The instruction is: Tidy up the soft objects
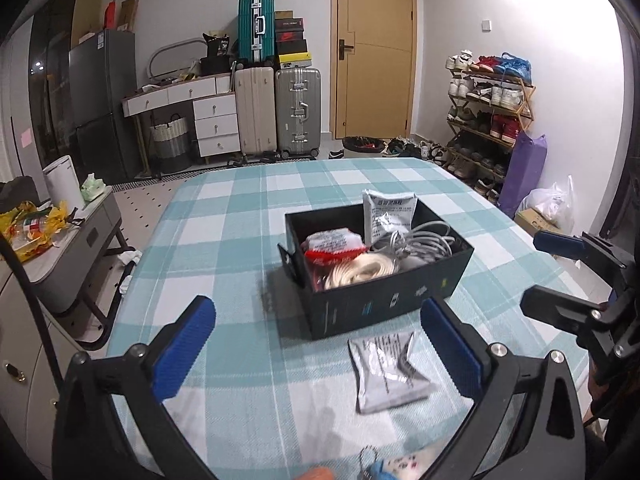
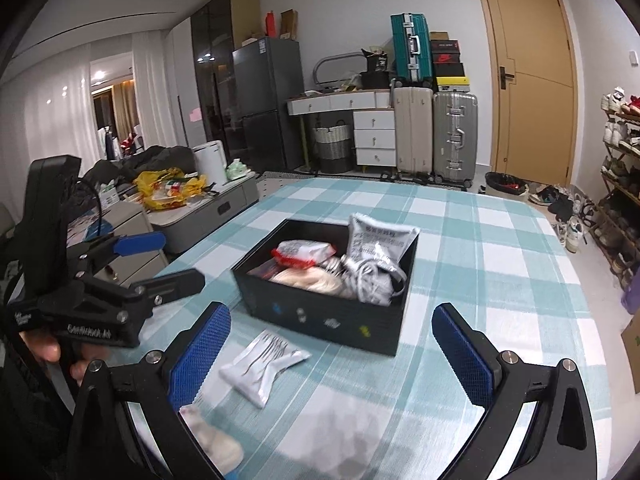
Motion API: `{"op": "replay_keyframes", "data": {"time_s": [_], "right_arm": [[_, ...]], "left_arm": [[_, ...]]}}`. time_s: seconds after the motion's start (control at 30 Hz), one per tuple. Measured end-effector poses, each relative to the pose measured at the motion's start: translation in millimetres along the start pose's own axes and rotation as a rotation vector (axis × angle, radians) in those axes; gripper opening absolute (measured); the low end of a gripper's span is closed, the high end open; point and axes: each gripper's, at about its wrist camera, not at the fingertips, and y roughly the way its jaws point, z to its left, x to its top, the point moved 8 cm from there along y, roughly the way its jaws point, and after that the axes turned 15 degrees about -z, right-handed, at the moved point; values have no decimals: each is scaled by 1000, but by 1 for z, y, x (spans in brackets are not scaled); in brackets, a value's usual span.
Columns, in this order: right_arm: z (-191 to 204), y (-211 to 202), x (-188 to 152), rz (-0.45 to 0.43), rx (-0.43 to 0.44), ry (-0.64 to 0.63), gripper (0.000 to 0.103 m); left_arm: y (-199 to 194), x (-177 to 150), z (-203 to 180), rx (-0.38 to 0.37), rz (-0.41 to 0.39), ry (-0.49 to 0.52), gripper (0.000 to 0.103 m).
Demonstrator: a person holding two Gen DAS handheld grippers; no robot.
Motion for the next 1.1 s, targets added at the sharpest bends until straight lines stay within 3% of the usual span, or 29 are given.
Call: {"op": "replay_keyframes", "data": {"time_s": [0.33,0.77,1.1], "right_arm": [[22,-6,-38,72,78,-17,102],[71,14,-93,254,241,-110,102],[81,28,-124,353,214,-187,102]], "left_arm": [[-18,-11,15,39,6,-24,103],[-12,-12,32,63,15,-54,103],[-4,-23,26,51,46,-42,103]]}}
